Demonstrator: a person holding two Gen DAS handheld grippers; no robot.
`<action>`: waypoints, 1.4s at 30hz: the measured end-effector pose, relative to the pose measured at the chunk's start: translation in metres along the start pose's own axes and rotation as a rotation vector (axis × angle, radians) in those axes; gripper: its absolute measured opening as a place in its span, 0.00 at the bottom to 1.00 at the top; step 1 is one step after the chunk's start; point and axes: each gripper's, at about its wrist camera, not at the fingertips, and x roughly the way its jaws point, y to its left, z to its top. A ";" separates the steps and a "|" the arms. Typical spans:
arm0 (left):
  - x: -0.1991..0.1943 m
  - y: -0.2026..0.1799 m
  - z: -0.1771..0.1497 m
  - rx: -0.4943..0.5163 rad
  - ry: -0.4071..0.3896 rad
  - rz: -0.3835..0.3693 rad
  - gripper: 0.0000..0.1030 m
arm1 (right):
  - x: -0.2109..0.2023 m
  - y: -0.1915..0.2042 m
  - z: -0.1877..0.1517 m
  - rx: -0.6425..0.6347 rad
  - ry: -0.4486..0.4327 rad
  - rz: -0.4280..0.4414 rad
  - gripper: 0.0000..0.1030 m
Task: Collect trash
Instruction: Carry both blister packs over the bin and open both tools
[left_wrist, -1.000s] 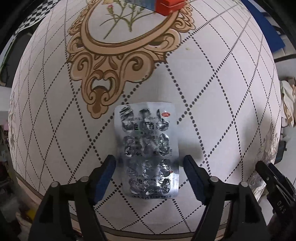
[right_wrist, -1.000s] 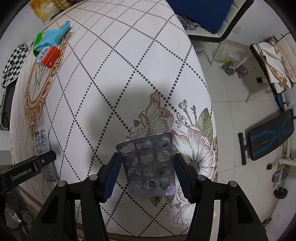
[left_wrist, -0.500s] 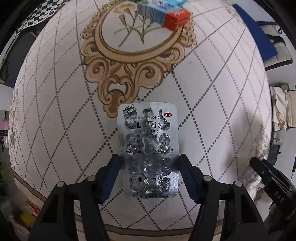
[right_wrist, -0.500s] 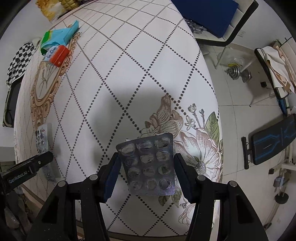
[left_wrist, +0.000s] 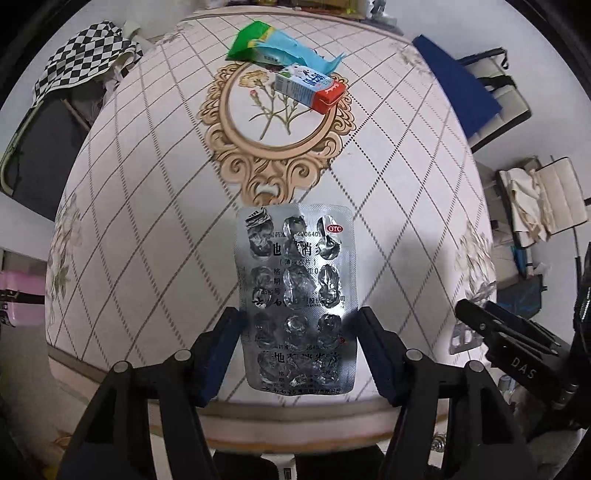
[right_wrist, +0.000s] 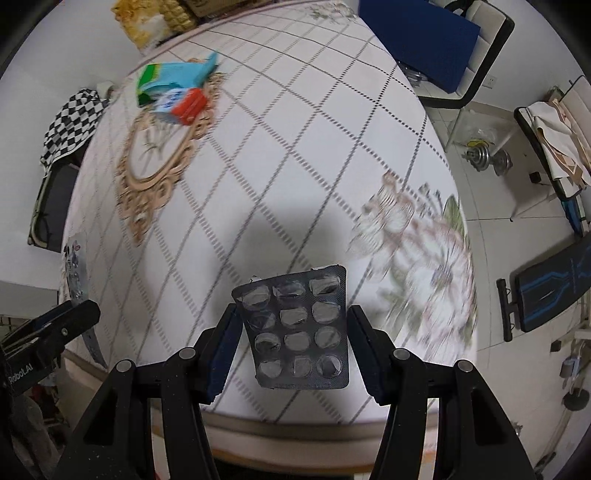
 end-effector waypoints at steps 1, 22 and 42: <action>-0.007 0.010 -0.012 0.001 -0.007 -0.015 0.60 | -0.004 0.005 -0.009 0.001 -0.005 0.003 0.58; 0.080 0.141 -0.266 -0.025 0.209 -0.150 0.60 | 0.080 0.037 -0.348 0.308 0.207 0.106 0.58; 0.378 0.200 -0.275 -0.137 0.303 -0.112 0.86 | 0.434 0.013 -0.338 0.326 0.290 0.225 0.59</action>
